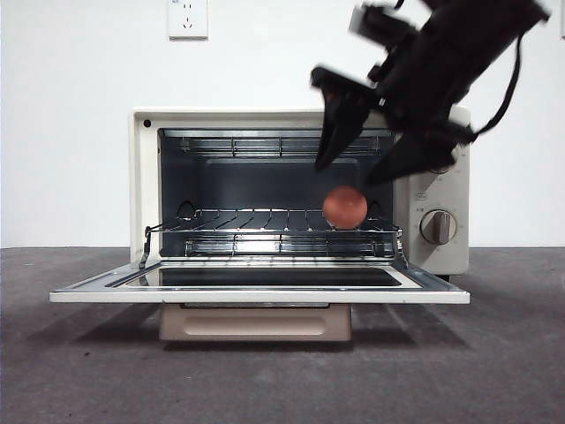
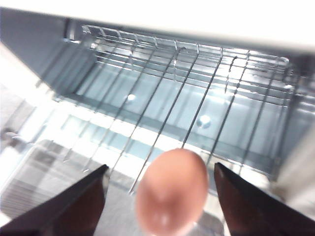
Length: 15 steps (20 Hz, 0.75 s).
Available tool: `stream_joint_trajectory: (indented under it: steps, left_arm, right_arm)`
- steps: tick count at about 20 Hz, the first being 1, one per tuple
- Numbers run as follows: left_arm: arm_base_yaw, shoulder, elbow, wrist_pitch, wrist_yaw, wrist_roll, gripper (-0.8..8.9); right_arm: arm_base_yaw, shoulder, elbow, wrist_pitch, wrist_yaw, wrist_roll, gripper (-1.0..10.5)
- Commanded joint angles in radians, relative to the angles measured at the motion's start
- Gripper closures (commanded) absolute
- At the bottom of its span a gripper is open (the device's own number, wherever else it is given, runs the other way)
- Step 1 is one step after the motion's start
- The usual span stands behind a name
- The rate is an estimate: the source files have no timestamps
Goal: Eggoven
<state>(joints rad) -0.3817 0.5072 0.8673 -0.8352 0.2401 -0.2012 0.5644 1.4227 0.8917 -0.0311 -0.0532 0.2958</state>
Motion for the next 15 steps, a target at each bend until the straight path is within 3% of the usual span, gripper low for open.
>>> stream_joint_trajectory:
  steps: [1, 3, 7, 15]
  left_arm:
    - [-0.003, 0.010, 0.005, 0.017, -0.028, 0.003, 8.07]
    - [-0.001, 0.028, -0.011, 0.039, -0.085, 0.007, 8.08]
    - [0.019, 0.089, -0.141, 0.198, -0.075, -0.013, 8.08]
    - [0.165, 0.419, -0.349, 0.589, 0.137, -0.054, 8.08]
  right_arm:
    - [0.013, -0.084, 0.014, -0.042, -0.001, 0.011, 6.0]
    - [0.028, -0.187, 0.014, -0.106, -0.001, 0.010, 6.0]
    - [0.042, -0.433, 0.014, -0.259, -0.001, 0.000, 6.0]
    - [0.042, -0.822, 0.014, -0.597, 0.031, -0.016, 6.0]
